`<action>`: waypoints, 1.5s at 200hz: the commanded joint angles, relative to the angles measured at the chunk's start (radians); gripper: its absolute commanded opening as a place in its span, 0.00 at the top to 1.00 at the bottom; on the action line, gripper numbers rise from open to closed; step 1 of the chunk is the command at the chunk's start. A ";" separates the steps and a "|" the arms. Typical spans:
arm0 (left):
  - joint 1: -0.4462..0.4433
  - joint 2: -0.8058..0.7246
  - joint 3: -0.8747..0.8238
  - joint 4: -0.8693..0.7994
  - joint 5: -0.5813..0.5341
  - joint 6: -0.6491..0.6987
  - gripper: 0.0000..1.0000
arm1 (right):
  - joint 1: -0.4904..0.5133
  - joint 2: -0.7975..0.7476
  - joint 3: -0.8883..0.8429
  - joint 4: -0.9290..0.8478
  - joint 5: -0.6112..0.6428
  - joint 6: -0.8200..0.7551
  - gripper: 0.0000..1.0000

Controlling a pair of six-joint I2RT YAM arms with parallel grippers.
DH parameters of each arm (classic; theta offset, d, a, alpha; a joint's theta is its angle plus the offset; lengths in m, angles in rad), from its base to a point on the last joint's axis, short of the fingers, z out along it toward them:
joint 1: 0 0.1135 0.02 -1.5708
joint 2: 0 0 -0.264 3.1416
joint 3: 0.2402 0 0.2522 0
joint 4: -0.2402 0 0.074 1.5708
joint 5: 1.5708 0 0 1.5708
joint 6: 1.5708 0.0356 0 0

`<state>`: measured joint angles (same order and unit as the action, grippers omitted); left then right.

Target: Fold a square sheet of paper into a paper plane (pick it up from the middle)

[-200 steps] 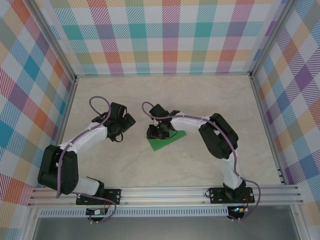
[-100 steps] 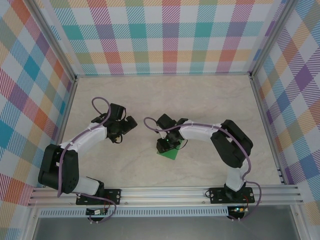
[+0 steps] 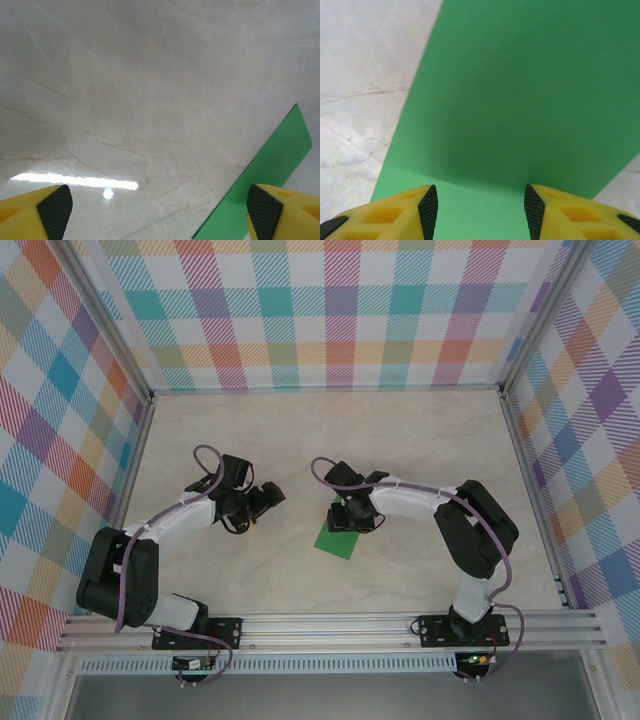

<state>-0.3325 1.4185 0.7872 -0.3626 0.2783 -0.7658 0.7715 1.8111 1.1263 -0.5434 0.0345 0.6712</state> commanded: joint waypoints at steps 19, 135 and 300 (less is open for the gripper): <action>-0.070 0.005 -0.012 0.015 0.109 0.006 0.11 | -0.032 0.035 -0.013 0.027 -0.022 0.069 0.49; -0.238 0.148 0.022 0.128 0.130 -0.088 0.36 | -0.077 -0.021 0.005 0.126 -0.102 -0.038 0.61; -0.295 0.239 0.129 0.011 0.073 -0.052 0.45 | -0.211 0.089 0.088 0.165 -0.155 0.011 0.62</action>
<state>-0.6205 1.6485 0.8902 -0.3153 0.3435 -0.8364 0.5842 1.8771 1.1637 -0.3851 -0.0948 0.7113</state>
